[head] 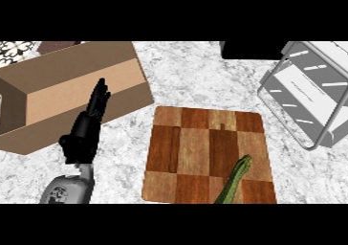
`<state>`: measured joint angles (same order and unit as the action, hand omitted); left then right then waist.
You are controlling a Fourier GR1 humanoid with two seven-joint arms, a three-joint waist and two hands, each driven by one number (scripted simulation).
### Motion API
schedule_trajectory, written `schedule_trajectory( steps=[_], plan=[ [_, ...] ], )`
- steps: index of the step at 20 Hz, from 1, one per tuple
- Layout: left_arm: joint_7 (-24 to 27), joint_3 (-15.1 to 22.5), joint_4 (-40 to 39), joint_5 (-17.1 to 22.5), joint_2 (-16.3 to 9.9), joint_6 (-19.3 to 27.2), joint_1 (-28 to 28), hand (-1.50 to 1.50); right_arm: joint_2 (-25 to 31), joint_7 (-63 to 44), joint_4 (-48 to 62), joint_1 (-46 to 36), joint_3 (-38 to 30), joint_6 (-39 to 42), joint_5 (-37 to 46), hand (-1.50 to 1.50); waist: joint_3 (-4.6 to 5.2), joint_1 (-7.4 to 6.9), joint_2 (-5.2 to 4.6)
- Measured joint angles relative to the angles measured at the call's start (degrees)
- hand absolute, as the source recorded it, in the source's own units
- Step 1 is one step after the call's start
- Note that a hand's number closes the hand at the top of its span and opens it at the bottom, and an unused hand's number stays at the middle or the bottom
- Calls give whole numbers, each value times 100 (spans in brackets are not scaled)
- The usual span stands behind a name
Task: Pick the can from the cutting board and place it in the tiered basket
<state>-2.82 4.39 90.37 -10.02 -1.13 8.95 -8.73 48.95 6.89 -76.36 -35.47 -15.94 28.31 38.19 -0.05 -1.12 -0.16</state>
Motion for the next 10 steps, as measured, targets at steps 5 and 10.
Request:
schedule_trajectory(
  steps=[5,10],
  plan=[
    [110,7,-30,-10,13,-8,25,0,-188,180,1070,-349,38,-297,155,-150,-5,-9,-2],
    [158,28,0,-25,39,6,97,0,-474,49,1839,-659,-166,-100,-155,-150,-5,8,3]
  ],
)
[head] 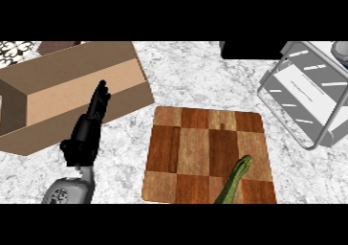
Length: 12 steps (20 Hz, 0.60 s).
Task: Pick the can from the cutting board and place it in the tiered basket
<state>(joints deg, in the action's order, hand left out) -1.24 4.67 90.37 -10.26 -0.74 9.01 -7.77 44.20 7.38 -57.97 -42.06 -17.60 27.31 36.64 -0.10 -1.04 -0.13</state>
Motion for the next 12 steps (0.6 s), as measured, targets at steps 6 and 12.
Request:
schedule_trajectory(
  steps=[6,12],
  plan=[
    [-32,-14,-18,0,16,18,-21,0,-14,37,884,-483,-612,71,-552,-150,-3,12,1],
    [-38,-39,8,36,-11,-21,-29,0,526,-239,1740,-765,-1427,-80,-975,-150,-2,12,-11]
  ],
)
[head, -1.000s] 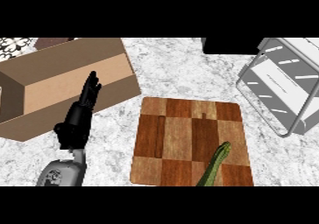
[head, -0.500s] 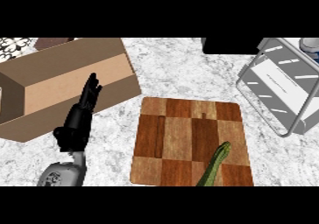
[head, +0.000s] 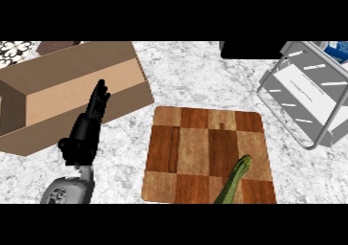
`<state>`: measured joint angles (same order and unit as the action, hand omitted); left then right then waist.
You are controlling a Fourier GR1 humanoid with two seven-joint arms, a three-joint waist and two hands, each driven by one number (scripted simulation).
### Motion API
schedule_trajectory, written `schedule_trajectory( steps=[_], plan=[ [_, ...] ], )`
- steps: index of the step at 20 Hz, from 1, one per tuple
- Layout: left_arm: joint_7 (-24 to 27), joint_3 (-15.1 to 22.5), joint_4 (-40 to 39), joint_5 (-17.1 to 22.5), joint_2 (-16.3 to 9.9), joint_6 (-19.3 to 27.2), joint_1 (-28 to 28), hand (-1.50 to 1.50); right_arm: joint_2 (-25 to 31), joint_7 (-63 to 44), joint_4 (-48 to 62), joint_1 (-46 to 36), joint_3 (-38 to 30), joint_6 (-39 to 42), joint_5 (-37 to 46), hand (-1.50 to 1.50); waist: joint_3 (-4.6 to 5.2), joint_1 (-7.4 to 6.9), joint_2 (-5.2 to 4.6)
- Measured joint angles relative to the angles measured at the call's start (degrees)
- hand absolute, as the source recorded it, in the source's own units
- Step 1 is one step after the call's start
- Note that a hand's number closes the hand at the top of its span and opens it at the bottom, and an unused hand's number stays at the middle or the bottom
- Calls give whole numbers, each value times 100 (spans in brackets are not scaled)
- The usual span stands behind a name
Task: Pick the can from the cutting board and place it in the tiered basket
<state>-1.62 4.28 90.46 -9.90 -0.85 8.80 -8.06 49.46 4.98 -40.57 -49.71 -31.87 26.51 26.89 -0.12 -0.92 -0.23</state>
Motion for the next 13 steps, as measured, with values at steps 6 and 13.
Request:
schedule_trajectory(
  steps=[6,13],
  plan=[
    [-32,-1,-33,-14,-16,56,-75,0,923,136,1141,197,-787,315,-428,-150,-11,15,-28],
    [-43,-30,1,26,-26,46,-75,0,1781,1035,2160,1048,-1366,936,-729,-150,-41,37,-62]
  ],
)
